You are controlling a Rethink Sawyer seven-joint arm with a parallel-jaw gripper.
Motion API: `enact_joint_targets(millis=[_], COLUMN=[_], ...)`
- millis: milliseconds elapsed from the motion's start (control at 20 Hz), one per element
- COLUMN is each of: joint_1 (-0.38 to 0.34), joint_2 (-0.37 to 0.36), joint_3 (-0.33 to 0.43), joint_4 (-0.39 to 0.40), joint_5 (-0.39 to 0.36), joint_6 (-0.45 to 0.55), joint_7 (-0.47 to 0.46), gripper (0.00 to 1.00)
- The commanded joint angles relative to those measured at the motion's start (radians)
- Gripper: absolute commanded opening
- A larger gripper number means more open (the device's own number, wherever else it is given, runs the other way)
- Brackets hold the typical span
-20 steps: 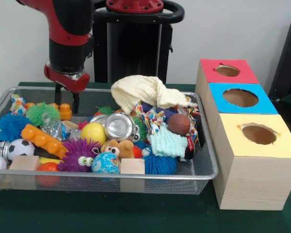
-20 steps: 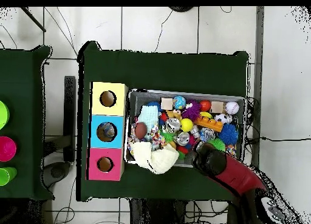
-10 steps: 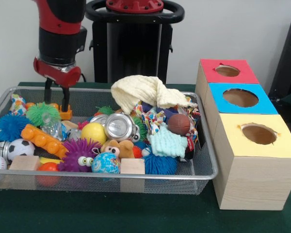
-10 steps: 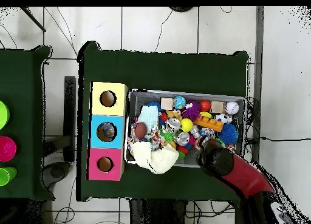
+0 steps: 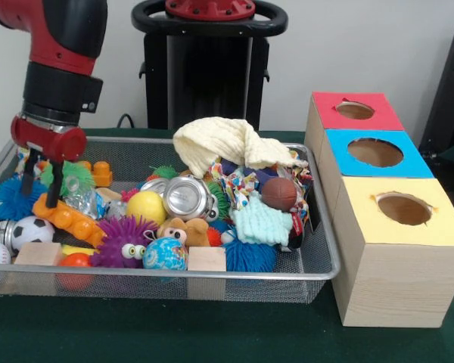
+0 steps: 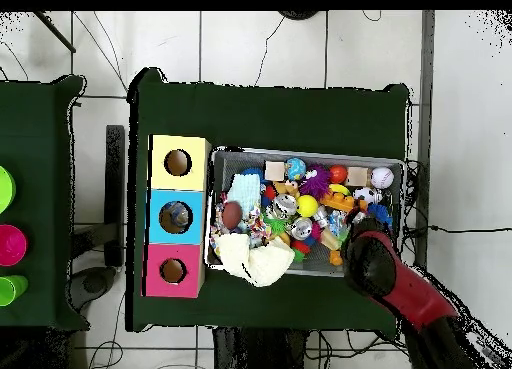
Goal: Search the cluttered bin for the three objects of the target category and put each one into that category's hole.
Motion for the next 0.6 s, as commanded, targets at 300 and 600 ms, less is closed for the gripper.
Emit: enact_joint_targets(millis=[300, 600], joint_1=[-0.004, -0.010], joint_2=[0.079, 0.060], joint_3=[0.162, 0.163], joint_4=[0.035, 0.048], joint_5=[-0.036, -0.026], joint_6=[0.021, 0.061], joint_7=[0.189, 0.179], gripper=[1.00, 1.00])
